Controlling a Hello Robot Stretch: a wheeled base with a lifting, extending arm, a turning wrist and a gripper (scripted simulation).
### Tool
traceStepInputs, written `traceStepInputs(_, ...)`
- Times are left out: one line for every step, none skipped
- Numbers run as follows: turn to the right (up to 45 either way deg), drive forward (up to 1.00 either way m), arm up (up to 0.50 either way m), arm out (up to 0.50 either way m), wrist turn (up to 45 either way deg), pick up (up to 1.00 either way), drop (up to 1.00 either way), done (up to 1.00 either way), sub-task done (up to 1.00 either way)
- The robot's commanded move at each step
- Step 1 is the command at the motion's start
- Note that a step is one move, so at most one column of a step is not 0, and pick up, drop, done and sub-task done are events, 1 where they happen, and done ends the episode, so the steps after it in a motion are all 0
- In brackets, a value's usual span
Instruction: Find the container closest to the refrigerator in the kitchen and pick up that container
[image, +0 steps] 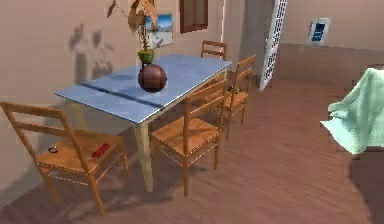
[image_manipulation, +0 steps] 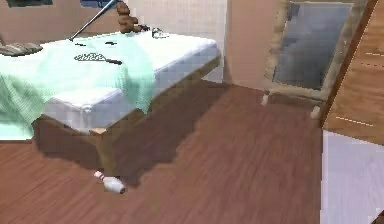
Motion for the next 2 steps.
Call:
traceStepInputs(27.0,0.0,0.0,0.0,0.0,0.0,0.0,0.0,0.0)
traceStepInputs(0.0,1.0,0.0,0.0,0.0,0.0,0.0,0.0,0.0)
